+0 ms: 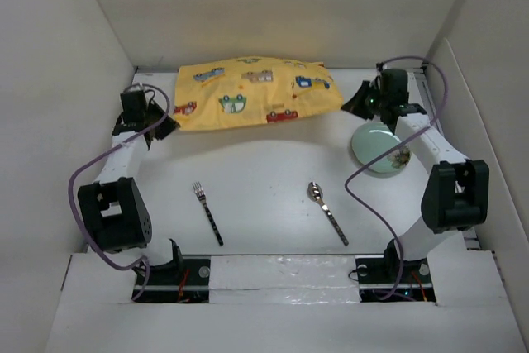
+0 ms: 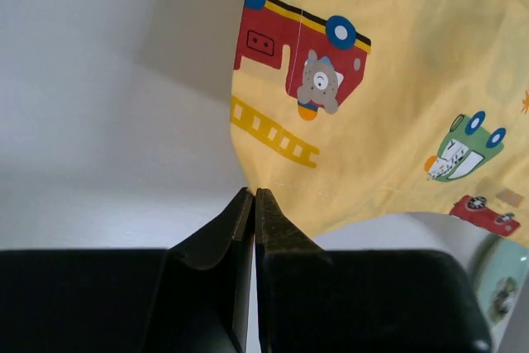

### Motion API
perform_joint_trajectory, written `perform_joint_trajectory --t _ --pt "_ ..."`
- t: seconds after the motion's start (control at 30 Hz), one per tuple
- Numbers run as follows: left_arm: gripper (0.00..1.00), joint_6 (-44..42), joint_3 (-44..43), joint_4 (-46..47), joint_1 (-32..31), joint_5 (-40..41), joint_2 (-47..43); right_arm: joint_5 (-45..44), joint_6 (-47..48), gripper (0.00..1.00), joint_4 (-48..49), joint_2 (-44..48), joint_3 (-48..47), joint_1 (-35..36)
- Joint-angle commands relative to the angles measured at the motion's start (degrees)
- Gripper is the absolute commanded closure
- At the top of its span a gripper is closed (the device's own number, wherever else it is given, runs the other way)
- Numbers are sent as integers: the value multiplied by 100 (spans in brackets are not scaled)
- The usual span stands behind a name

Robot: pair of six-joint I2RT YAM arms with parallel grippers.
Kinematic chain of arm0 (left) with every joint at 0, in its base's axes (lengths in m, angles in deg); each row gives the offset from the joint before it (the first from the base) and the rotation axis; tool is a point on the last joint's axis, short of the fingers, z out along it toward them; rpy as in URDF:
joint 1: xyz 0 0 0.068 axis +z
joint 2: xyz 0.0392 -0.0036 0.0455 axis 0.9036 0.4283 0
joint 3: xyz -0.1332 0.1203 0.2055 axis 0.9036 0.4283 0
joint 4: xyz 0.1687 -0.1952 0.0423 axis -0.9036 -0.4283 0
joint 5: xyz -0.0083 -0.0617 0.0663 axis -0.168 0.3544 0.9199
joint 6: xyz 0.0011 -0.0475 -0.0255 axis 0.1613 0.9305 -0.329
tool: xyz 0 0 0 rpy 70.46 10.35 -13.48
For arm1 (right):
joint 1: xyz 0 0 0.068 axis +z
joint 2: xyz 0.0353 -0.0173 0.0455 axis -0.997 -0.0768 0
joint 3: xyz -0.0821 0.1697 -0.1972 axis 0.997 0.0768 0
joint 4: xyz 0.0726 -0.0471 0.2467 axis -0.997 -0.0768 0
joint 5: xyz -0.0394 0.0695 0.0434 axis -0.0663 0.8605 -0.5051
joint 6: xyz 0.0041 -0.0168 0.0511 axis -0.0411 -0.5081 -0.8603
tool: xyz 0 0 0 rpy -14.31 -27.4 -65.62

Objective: Set the dinner table for one person

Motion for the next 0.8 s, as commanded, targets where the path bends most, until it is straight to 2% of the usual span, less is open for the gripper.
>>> perform_joint_trajectory --t 0.0,0.3,0.5,0.77 --pt "100 -193 1279 554 15 -150 154 165 45 100 439 -344 934 -27" --pt "100 -405 2101 581 -143 26 279 -187 177 100 306 -390 1682 26" --pt "100 -510 2260 151 -143 166 -20 -231 195 100 306 233 2569 26" --pt "100 -686 2347 -192 -143 342 -117 -398 274 100 96 840 3169 -80"
